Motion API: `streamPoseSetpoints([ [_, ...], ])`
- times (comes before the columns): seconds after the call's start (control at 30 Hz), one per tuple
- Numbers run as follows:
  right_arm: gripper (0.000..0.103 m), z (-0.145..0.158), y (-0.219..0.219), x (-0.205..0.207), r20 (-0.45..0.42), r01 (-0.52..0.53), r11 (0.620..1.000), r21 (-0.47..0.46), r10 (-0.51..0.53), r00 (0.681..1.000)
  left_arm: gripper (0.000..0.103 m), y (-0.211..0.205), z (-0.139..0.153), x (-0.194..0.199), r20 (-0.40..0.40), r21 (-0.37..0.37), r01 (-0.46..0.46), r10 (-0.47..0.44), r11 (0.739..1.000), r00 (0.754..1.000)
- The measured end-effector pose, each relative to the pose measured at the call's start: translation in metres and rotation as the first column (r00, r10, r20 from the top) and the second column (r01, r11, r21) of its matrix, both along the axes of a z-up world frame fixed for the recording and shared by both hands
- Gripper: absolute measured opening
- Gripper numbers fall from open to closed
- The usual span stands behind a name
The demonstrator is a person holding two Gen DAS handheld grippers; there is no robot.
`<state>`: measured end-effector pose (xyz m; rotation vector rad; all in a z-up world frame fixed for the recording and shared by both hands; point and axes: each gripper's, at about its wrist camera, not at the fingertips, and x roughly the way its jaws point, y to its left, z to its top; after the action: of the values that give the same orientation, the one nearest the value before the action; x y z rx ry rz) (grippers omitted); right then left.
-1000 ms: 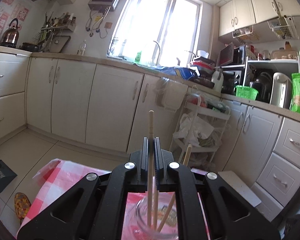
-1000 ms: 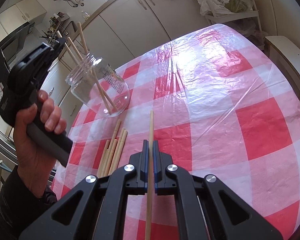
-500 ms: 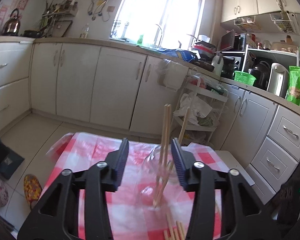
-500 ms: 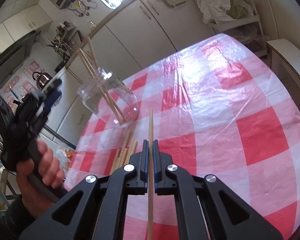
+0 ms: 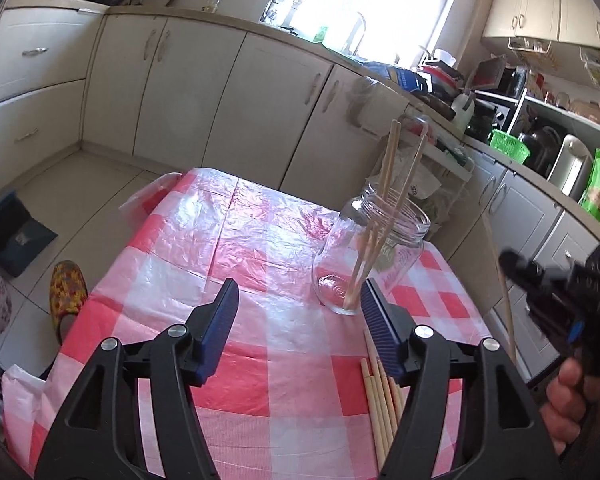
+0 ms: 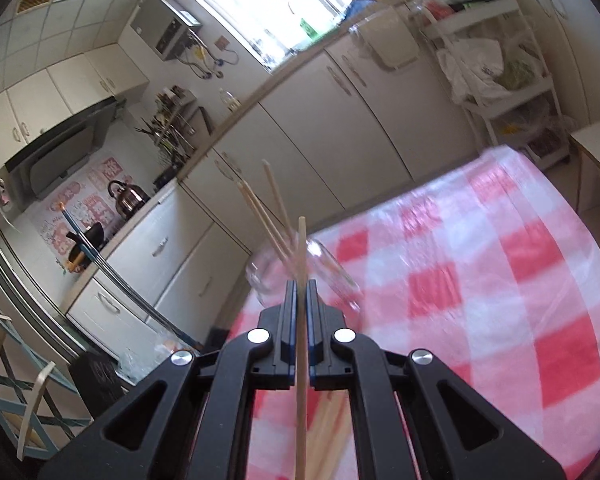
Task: Organize utensils
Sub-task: 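Lower the right gripper's stick into the jar and open it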
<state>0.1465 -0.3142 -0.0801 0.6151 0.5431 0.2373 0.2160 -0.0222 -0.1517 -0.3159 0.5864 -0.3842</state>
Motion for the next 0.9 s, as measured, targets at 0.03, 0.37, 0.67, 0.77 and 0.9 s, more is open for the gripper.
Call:
streamPoseSetpoints([
  [0.03, 0.005, 0.009, 0.004, 0.008, 0.028, 0.003, 1.000, -0.005, -0.002, 1.000, 0.061, 0.002, -0.001, 0.000, -0.001, -0.008, -0.002, 0.002, 1.000, 1.000],
  [0.37, 0.005, 0.061, 0.025, 0.093, 0.233, 0.130, 0.991, -0.044, -0.117, 0.965, 0.062, 0.009, -0.006, 0.004, -0.017, -0.055, 0.002, -0.003, 0.998, 1.000],
  [0.67, 0.005, 0.031, 0.021, 0.128, 0.236, 0.278, 0.958, -0.066, -0.256, 0.938, 0.063, 0.012, -0.008, 0.008, -0.028, -0.098, 0.019, -0.022, 0.995, 0.999],
  [0.77, 0.005, 0.027, 0.031, 0.120, 0.254, 0.270, 0.956, -0.119, -0.233, 0.939, 0.063, 0.013, -0.009, 0.009, -0.035, -0.110, 0.014, -0.018, 0.994, 0.999],
  [0.9, 0.005, 0.024, 0.045, 0.110, 0.264, 0.242, 0.954, -0.179, -0.190, 0.946, 0.063, 0.014, -0.011, 0.009, -0.040, -0.109, 0.008, -0.013, 0.994, 0.999],
])
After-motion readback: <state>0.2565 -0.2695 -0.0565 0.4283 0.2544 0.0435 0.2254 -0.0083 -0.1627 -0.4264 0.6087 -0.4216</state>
